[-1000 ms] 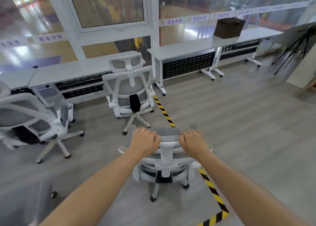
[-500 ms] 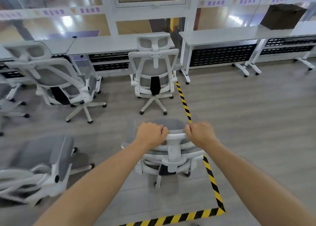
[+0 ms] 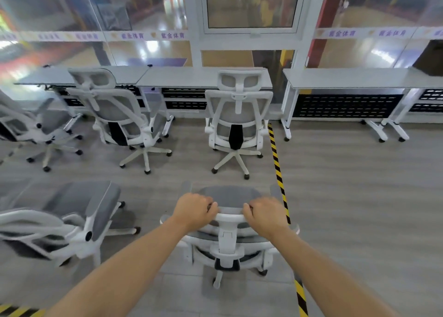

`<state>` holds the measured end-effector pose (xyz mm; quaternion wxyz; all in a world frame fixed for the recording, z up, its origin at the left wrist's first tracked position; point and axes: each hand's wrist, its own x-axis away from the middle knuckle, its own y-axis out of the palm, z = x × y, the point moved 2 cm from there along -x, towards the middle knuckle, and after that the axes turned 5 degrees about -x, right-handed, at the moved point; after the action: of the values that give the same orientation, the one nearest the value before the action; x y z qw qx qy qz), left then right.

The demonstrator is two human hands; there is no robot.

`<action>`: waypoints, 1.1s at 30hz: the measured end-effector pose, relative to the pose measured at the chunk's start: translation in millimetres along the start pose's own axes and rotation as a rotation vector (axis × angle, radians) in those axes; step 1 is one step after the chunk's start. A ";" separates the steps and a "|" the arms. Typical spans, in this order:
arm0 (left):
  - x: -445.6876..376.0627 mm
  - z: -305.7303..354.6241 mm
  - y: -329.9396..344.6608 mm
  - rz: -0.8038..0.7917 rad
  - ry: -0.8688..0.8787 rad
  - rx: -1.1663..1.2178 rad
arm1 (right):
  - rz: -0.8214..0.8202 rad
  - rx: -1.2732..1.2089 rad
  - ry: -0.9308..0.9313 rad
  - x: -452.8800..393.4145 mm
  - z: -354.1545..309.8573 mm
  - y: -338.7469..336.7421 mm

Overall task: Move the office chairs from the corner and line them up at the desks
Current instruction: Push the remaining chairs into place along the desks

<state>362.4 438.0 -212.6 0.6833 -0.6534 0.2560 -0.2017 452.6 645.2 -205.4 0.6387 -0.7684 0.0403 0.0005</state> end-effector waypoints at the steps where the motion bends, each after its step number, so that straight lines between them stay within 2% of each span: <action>1: -0.4 -2.4 0.1 -0.008 -0.004 -0.016 | 0.001 -0.010 0.005 -0.3 -1.2 -1.0; 16: 1.4 -23.7 -1.5 -0.036 -0.001 -0.036 | -0.082 -0.028 0.106 -1.7 -25.7 -5.2; 33: 17.3 -7.6 4.1 0.009 -0.006 -0.057 | -0.034 -0.067 0.002 6.6 -13.3 0.4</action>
<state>371.2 421.7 -218.3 0.6662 -0.6720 0.2625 -0.1890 458.5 631.7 -203.7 0.6124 -0.7900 0.0278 -0.0098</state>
